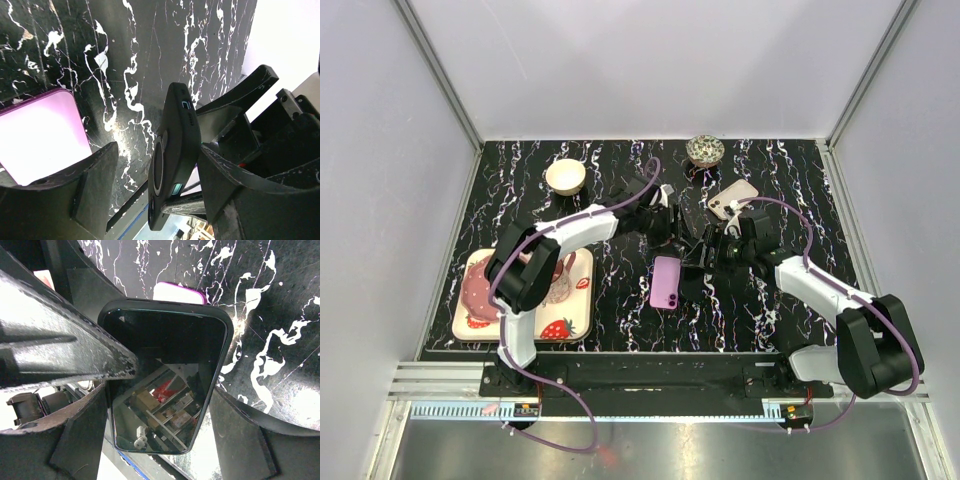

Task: Take the phone out of the phone case
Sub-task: Pick up the phone at the center of the board.

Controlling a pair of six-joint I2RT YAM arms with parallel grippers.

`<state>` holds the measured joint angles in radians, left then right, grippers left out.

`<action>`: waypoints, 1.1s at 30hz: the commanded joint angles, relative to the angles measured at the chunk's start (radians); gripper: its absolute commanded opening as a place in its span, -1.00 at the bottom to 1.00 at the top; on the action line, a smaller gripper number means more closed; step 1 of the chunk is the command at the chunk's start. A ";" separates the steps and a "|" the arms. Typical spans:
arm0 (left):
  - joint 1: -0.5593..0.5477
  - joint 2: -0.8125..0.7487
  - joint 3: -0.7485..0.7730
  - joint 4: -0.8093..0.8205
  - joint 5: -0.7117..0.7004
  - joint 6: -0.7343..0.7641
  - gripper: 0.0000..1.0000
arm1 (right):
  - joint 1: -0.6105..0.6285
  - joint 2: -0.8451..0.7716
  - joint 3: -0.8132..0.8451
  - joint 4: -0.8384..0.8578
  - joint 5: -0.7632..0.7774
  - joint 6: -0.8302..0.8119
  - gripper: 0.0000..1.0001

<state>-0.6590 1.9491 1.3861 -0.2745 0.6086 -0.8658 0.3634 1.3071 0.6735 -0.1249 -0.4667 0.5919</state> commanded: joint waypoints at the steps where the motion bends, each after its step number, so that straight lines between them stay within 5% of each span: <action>1: -0.017 0.004 0.044 0.000 -0.004 0.022 0.29 | 0.009 -0.043 0.043 0.039 -0.049 0.005 -0.25; 9: -0.039 0.030 0.074 -0.022 0.008 0.033 -0.10 | 0.016 -0.026 0.052 0.028 -0.052 0.000 -0.25; 13: -0.042 0.030 0.079 -0.023 0.010 0.031 -0.58 | 0.019 -0.028 0.055 0.024 -0.050 -0.003 -0.24; 16: -0.040 0.022 0.083 -0.022 0.016 0.033 -1.00 | 0.017 -0.035 0.063 0.007 -0.046 -0.003 0.15; 17: -0.039 0.019 0.086 -0.025 0.019 0.036 -1.00 | 0.017 -0.038 0.066 -0.008 -0.041 0.000 0.54; 21: -0.024 -0.010 0.064 0.030 0.069 0.014 -1.00 | 0.017 -0.061 0.151 -0.120 -0.026 -0.026 0.98; 33: 0.170 -0.239 -0.142 0.329 0.218 -0.114 -1.00 | 0.017 -0.202 0.268 -0.249 0.025 0.017 0.99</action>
<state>-0.5568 1.8503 1.2827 -0.1616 0.7097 -0.8986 0.3740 1.1553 0.9176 -0.3653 -0.4488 0.5781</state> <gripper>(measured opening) 0.146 0.994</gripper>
